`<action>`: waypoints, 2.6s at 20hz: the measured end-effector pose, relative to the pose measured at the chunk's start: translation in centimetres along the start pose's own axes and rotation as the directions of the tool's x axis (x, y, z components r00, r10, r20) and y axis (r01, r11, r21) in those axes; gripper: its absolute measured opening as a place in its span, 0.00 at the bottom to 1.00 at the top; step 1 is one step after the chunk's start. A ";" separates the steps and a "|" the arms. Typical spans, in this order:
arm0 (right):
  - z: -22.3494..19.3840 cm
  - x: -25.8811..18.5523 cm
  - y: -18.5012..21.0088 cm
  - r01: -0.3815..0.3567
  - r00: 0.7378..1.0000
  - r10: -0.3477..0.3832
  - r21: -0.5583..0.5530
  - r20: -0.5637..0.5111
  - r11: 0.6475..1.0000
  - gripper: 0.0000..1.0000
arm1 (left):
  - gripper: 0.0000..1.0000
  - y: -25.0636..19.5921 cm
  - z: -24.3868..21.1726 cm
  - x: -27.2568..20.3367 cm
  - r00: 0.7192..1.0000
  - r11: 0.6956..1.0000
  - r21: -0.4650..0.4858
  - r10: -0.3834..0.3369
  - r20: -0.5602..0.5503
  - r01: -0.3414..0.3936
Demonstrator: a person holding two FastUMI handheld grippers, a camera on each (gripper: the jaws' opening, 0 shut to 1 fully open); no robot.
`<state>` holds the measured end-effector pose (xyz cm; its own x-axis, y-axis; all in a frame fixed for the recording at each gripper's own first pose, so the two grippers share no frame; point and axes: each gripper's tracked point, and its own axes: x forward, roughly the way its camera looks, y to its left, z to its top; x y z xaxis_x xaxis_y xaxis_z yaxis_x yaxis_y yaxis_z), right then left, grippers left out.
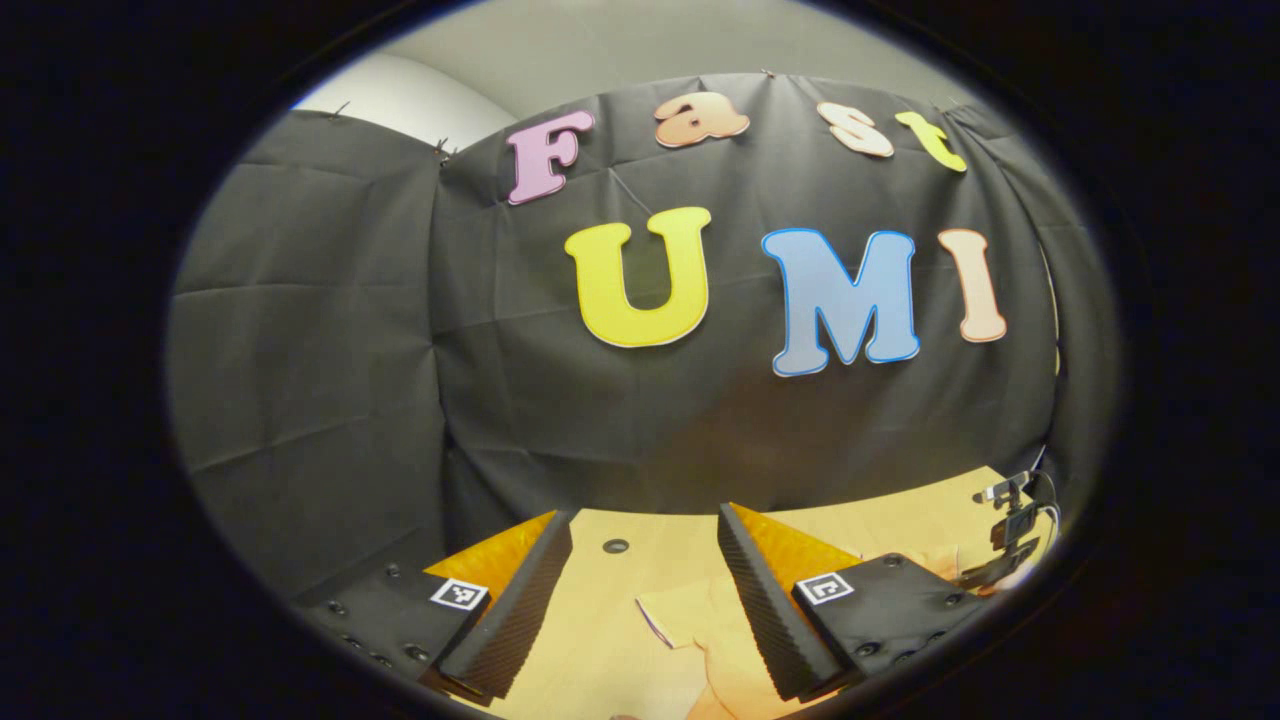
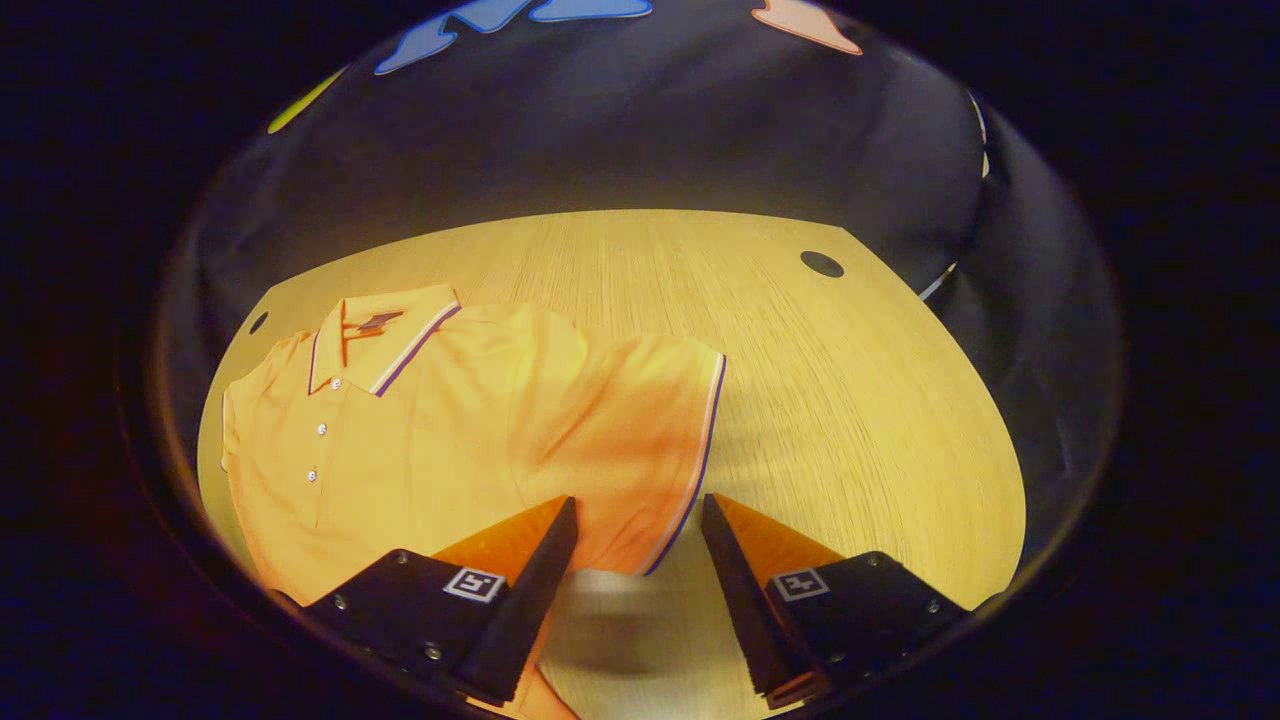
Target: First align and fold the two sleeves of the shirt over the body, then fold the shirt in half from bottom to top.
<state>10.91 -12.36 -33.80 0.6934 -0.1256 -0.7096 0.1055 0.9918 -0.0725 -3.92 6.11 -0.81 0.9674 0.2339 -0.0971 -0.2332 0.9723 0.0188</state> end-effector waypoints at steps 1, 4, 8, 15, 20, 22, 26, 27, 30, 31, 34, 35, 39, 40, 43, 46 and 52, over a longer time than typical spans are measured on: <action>0.2 0.0 0.1 -0.012 1.000 0.012 0.007 0.001 1.000 0.82 | 0.97 0.0 0.0 0.0 1.000 1.000 0.001 0.001 -0.001 -0.001; 0.1 0.1 0.3 -0.029 1.000 0.029 0.015 -0.004 0.999 0.79 | 0.97 -0.2 0.0 -0.1 1.000 1.000 0.000 -0.001 -0.002 0.001; 0.3 0.2 0.7 -0.043 0.999 0.045 0.043 -0.031 0.998 0.16 | 0.98 -0.3 -0.1 -0.1 1.000 1.000 0.001 -0.005 -0.002 0.005; 1.0 0.2 1.0 -0.026 0.999 0.026 0.010 -0.036 1.000 0.00 | 0.98 0.1 -0.1 -0.1 1.000 1.000 0.005 0.000 -0.003 0.000; 4.7 -1.2 4.2 -0.047 0.997 0.052 -0.092 0.059 0.995 0.00 | 0.98 0.5 -0.1 -0.2 1.000 1.000 0.002 0.008 -0.002 -0.008; 6.1 -1.9 6.9 -0.079 0.991 0.094 -0.151 0.090 0.985 0.00 | 0.98 0.8 -0.2 -0.3 1.000 1.000 -0.003 0.012 -0.003 -0.012; 6.9 -3.2 14.0 -0.172 0.973 0.210 -0.300 0.099 0.938 0.00 | 0.98 1.7 -0.4 -0.7 0.999 0.999 -0.012 0.031 -0.005 -0.031; 6.3 -3.4 15.7 -0.195 0.968 0.236 -0.341 0.084 0.920 0.00 | 0.98 2.1 -0.6 -0.9 0.999 0.999 -0.014 0.040 -0.006 -0.040; 3.9 -3.4 19.7 -0.245 0.960 0.281 -0.430 0.021 0.869 0.00 | 0.98 3.1 -0.7 -1.2 0.998 0.998 -0.012 0.063 -0.009 -0.063; 2.8 -3.1 20.3 -0.259 0.958 0.286 -0.442 -0.006 0.859 0.00 | 0.98 3.4 -0.8 -1.4 0.997 0.997 -0.010 0.070 -0.010 -0.070; 0.7 -2.7 21.7 -0.304 0.950 0.305 -0.435 -0.070 0.848 0.14 | 0.98 3.9 -1.2 -1.5 0.997 0.997 -0.015 0.077 -0.020 -0.077; 0.5 -2.8 21.8 -0.307 0.949 0.306 -0.422 -0.073 0.853 0.22 | 0.98 4.0 -1.4 -1.6 0.997 0.997 -0.017 0.077 -0.024 -0.078; 1.5 -3.8 21.1 -0.301 0.950 0.308 -0.381 -0.043 0.874 0.40 | 0.98 3.7 -2.3 -1.2 0.997 0.998 -0.030 0.057 -0.042 -0.058; 2.2 -4.4 20.9 -0.300 0.949 0.314 -0.369 -0.024 0.880 0.40 | 0.98 3.6 -2.6 -0.9 0.998 0.998 -0.031 0.048 -0.047 -0.050; 4.4 -7.0 20.2 -0.296 0.943 0.329 -0.323 0.052 0.899 0.40 | 0.98 3.0 -3.5 0.4 0.998 0.999 -0.033 0.013 -0.058 -0.014; 6.3 -9.9 19.0 -0.291 0.935 0.334 -0.280 0.117 0.915 0.40 | 0.96 2.0 -4.9 2.7 0.997 0.999 -0.030 -0.035 -0.068 0.033; 9.1 -17.6 17.4 -0.298 0.905 0.338 -0.183 0.259 0.937 0.40 | 0.96 -1.0 -10.4 8.6 0.981 0.989 -0.020 -0.147 -0.122 0.146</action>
<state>7.00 6.86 -16.16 0.8478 0.2156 -0.4845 -0.2382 0.9711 0.0153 3.64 7.14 -12.04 0.9718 0.0857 -0.2197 -0.0913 0.9957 -0.0152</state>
